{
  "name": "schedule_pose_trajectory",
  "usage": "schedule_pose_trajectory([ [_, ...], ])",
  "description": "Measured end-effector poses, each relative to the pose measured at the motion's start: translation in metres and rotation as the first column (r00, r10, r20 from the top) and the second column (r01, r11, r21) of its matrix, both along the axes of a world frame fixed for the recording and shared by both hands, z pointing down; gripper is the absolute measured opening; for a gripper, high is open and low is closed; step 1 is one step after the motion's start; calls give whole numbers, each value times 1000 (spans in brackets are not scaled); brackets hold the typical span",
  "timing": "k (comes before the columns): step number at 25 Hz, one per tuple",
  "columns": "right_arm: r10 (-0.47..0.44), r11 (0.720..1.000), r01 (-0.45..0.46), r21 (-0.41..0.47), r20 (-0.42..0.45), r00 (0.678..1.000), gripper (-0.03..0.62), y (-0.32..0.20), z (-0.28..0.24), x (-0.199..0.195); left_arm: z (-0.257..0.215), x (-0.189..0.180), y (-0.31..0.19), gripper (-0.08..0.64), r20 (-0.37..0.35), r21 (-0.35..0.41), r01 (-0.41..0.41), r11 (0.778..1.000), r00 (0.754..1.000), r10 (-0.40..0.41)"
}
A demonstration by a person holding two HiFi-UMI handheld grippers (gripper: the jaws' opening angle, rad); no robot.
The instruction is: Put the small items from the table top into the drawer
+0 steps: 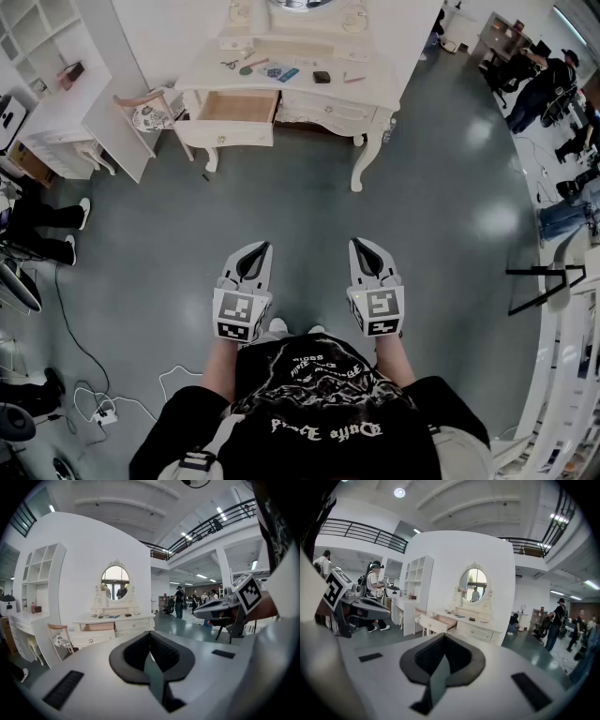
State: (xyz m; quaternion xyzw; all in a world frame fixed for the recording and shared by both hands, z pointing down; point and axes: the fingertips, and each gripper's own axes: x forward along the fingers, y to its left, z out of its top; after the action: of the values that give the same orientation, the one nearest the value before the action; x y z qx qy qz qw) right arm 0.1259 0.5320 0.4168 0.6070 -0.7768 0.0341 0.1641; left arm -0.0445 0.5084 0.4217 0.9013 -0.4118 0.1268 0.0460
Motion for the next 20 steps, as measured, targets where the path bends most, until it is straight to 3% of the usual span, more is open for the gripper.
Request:
schedule_pose_trajectory([
  [12, 85, 996, -84, 34, -28, 996, 11, -18, 4, -12, 1, -14, -30, 15, 19, 46, -87, 995, 996, 86],
  [20, 75, 997, -75, 20, -19, 997, 12, -24, 10, -25, 6, -24, -44, 15, -22, 24, -70, 997, 997, 71],
])
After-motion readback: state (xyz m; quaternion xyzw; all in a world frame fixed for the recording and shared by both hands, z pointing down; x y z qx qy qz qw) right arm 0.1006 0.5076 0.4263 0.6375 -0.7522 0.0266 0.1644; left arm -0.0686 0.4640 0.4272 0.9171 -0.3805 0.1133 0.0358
